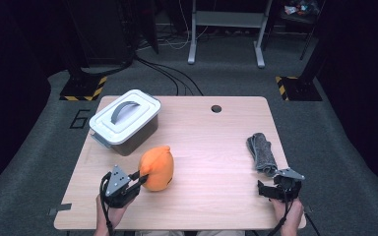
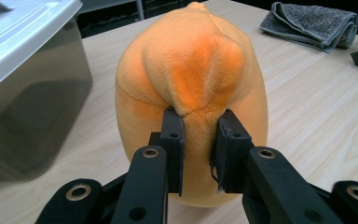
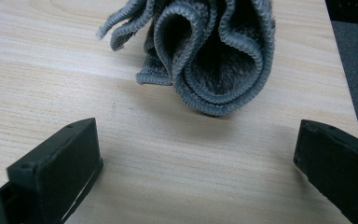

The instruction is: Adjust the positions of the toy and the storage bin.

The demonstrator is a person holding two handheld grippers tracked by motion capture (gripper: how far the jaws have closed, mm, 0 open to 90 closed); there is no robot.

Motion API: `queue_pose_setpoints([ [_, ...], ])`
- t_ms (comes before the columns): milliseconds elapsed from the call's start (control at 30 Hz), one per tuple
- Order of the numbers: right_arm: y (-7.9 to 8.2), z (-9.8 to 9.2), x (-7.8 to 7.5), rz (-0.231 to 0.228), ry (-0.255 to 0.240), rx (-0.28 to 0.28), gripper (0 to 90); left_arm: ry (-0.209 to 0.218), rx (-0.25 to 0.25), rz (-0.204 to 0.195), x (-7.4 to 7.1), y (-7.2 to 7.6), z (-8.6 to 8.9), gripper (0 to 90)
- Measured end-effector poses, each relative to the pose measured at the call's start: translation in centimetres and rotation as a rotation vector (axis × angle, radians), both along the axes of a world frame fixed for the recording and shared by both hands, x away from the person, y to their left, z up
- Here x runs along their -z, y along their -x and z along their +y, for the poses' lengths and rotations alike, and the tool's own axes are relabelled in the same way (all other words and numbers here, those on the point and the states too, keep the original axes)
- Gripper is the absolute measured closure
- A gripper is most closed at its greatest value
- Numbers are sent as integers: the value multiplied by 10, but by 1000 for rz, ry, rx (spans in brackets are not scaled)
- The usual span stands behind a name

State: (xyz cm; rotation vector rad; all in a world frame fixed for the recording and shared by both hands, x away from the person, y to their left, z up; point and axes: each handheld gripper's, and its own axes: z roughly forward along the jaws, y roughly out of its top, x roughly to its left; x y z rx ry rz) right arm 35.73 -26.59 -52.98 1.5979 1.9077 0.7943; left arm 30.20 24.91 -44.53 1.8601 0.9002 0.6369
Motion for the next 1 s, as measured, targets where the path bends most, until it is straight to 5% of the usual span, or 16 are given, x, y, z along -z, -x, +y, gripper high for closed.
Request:
queue_pose_setpoints([
  [367, 0, 1, 0, -2, 2, 6, 0, 70, -73, 58, 7, 25, 29, 755],
  [467, 1, 1, 0, -2, 3, 8, 0, 61, -98, 73, 9, 29, 36, 754],
  [800, 0, 1, 0, -2, 3, 5, 0, 71, -194, 110, 26, 27, 61, 709],
  [1000, 0, 1, 0, 1, 1, 6, 0, 113, -223, 128, 32, 26, 73, 701],
])
